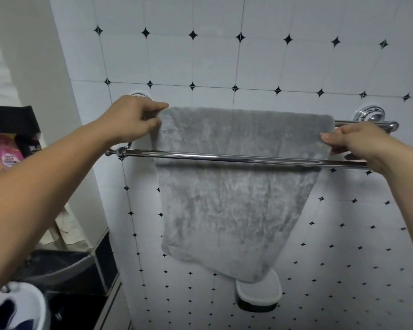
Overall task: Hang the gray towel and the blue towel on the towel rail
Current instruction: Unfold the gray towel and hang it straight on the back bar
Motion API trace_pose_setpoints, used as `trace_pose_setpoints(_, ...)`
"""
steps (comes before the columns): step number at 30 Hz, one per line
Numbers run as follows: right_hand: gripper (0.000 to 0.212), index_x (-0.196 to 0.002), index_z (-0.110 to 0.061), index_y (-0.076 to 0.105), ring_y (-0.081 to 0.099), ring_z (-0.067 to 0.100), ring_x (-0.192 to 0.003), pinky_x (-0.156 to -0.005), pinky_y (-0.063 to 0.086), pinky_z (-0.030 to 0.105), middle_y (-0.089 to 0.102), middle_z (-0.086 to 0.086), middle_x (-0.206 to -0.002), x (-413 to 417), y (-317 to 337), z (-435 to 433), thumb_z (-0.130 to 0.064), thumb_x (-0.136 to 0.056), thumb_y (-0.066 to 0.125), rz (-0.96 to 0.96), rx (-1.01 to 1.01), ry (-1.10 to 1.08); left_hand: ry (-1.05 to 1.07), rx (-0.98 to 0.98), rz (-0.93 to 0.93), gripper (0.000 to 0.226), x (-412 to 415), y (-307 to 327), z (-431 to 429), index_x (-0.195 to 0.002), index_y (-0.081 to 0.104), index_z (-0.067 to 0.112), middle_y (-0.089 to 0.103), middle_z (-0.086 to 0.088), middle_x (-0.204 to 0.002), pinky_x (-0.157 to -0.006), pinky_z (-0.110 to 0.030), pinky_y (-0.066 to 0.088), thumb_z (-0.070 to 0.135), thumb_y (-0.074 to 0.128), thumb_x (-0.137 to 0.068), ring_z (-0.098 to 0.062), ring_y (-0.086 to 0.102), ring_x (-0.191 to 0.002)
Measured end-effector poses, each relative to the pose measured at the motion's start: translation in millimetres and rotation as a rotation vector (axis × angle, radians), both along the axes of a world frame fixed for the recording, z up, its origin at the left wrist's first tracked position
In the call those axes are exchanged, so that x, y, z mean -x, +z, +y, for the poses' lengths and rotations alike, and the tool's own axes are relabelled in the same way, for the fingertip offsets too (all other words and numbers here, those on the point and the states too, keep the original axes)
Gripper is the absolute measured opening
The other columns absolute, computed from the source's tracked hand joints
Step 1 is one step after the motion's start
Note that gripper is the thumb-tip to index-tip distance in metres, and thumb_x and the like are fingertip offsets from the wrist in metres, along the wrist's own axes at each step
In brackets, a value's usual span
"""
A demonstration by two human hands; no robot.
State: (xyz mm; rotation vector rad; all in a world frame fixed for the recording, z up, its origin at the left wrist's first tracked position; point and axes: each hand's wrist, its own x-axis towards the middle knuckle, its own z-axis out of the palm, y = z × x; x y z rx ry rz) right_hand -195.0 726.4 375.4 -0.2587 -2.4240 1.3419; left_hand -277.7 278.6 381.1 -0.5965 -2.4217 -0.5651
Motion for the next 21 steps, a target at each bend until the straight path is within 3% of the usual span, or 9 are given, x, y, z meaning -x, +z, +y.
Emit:
trace_pose_setpoints(2,0.021,-0.086,-0.015,0.071,0.066,0.017,-0.075,-0.066,0.041,0.030,0.073,0.000,-0.080,-1,4,-3,-0.036,-0.082,0.073,0.016,0.056,-0.020,-0.018,-0.073,-0.041,0.037,0,3,3,-0.127,0.064,0.028,0.066,0.004,-0.125,-0.104,-0.028,0.040,0.032,0.059,-0.090,-0.014,0.060,-0.116)
trace_pose_setpoints(4,0.021,-0.081,-0.017,0.070,0.065,0.014,-0.069,-0.062,0.042,0.028,0.072,-0.004,-0.073,1,8,-7,-0.037,-0.081,0.074,0.071,0.083,-0.053,-0.038,-0.089,-0.039,0.036,-2,7,9,-0.125,0.065,0.026,0.067,0.005,-0.125,-0.106,-0.033,0.041,0.038,0.058,-0.092,-0.013,0.059,-0.118)
trace_pose_setpoints(9,0.017,-0.088,-0.010,0.069,0.050,0.011,-0.058,-0.052,0.035,0.018,0.059,0.001,-0.069,1,7,-10,-0.023,-0.080,0.077,0.126,0.035,-0.107,-0.027,-0.089,0.086,0.022,-2,6,21,-0.105,0.075,0.013,0.076,-0.009,-0.102,-0.091,-0.038,0.050,0.026,0.064,-0.091,-0.025,0.067,-0.099)
trace_pose_setpoints(13,0.018,-0.090,-0.012,0.069,0.050,0.010,-0.059,-0.051,0.037,0.017,0.060,-0.002,-0.072,0,4,-2,-0.026,-0.081,0.076,0.130,0.047,-0.118,0.013,0.000,0.297,0.019,-7,-3,19,-0.098,0.075,0.009,0.075,-0.015,-0.090,-0.083,-0.033,0.041,0.022,0.062,-0.091,-0.038,0.065,-0.087)
trace_pose_setpoints(16,0.024,-0.095,-0.008,0.070,0.050,0.013,-0.059,-0.050,0.042,0.010,0.061,0.003,-0.071,3,4,-4,-0.028,-0.083,0.075,0.165,-0.002,-0.154,0.010,0.086,0.427,0.018,-12,-14,21,-0.094,0.074,0.010,0.075,-0.007,-0.104,-0.095,-0.034,0.032,0.022,0.062,-0.091,-0.034,0.065,-0.095)
trace_pose_setpoints(18,0.029,-0.089,-0.011,0.071,0.057,0.021,-0.069,-0.069,0.047,0.023,0.069,0.009,-0.082,8,5,-4,-0.038,-0.079,0.075,0.160,-0.113,-0.200,0.019,0.138,0.455,0.020,-12,-18,19,-0.093,0.075,0.012,0.073,-0.001,-0.114,-0.096,-0.035,0.030,0.027,0.061,-0.092,-0.027,0.065,-0.103)
trace_pose_setpoints(21,0.046,-0.086,-0.022,0.064,0.062,0.028,-0.090,-0.084,0.048,0.045,0.069,0.001,-0.090,10,15,-8,-0.064,-0.068,0.065,0.238,-0.454,-0.373,0.023,0.082,0.425,0.030,-9,-10,17,-0.104,0.073,0.013,0.071,-0.004,-0.116,-0.097,-0.040,0.038,0.034,0.053,-0.095,-0.028,0.064,-0.107)
